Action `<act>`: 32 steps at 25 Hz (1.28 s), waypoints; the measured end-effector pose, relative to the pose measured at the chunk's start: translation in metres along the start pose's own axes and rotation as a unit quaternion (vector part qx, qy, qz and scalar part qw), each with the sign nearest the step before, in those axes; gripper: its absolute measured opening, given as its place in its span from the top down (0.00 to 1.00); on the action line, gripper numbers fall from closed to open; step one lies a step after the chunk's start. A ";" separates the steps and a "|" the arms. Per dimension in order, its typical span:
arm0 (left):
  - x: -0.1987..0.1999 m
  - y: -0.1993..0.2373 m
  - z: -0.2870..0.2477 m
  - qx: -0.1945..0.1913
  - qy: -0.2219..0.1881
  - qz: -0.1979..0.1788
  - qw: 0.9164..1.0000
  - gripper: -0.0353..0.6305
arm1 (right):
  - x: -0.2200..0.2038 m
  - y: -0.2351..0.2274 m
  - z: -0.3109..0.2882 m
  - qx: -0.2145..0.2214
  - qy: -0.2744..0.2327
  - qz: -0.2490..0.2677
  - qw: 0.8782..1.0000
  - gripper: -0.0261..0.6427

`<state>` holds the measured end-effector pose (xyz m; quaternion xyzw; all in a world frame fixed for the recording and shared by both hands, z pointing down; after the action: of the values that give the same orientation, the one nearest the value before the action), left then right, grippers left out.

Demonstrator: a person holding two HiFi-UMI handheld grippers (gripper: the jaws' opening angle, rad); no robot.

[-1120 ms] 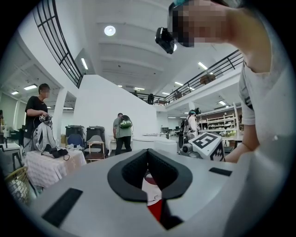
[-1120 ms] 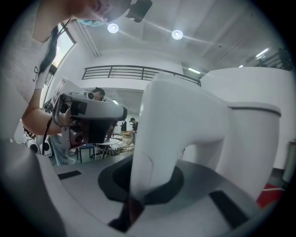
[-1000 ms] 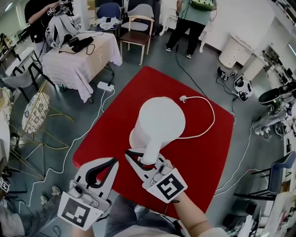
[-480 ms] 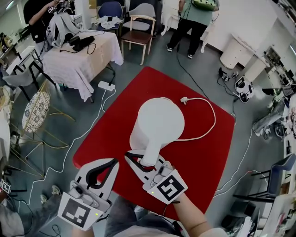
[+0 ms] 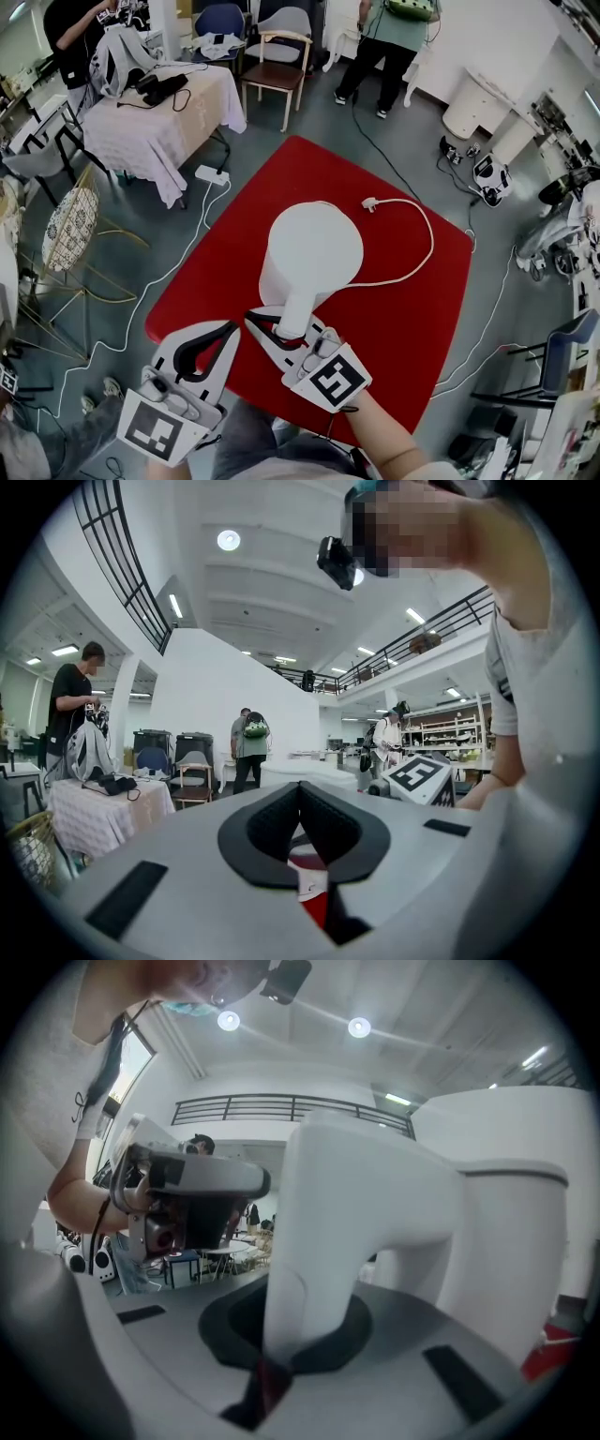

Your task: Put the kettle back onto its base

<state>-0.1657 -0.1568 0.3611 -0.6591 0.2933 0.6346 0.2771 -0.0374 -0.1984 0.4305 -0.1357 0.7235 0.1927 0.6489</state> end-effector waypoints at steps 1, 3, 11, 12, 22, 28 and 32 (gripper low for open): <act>0.000 0.000 0.000 0.000 0.001 0.001 1.000 0.93 | -0.003 0.002 -0.002 0.003 0.005 0.009 1.000 0.95; 0.000 0.000 0.001 0.001 0.003 0.003 1.000 0.93 | -0.005 0.004 -0.003 0.001 -0.003 0.017 1.000 0.95; 0.001 0.000 0.004 0.001 0.003 0.006 1.000 0.93 | -0.010 0.001 -0.002 -0.002 -0.018 -0.005 1.000 0.95; 0.000 0.000 0.005 0.000 0.004 0.005 1.000 0.93 | -0.013 0.000 -0.002 0.001 -0.015 -0.009 1.000 0.94; 0.003 -0.006 0.010 -0.005 0.012 0.002 1.000 0.93 | -0.022 0.001 0.026 -0.021 0.010 -0.017 1.000 0.82; 0.006 -0.018 0.013 -0.009 0.009 -0.004 1.000 0.93 | -0.029 -0.003 0.047 -0.045 0.002 -0.039 0.998 0.73; 0.011 -0.027 0.018 -0.009 0.008 -0.008 1.000 0.93 | -0.027 -0.002 0.067 -0.065 0.004 -0.033 0.997 0.73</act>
<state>-0.1577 -0.1261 0.3496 -0.6691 0.2845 0.6298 0.2733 0.0259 -0.1709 0.4514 -0.2022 0.7068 0.2168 0.6423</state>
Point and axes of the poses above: the fingertips, and each gripper's own axes: z backward along the fingers, y to its left, x out of its top, the point moved 8 cm from there along z, backward along the fingers, and after that the axes turned 4 degrees about -y, right-handed, at the moved point
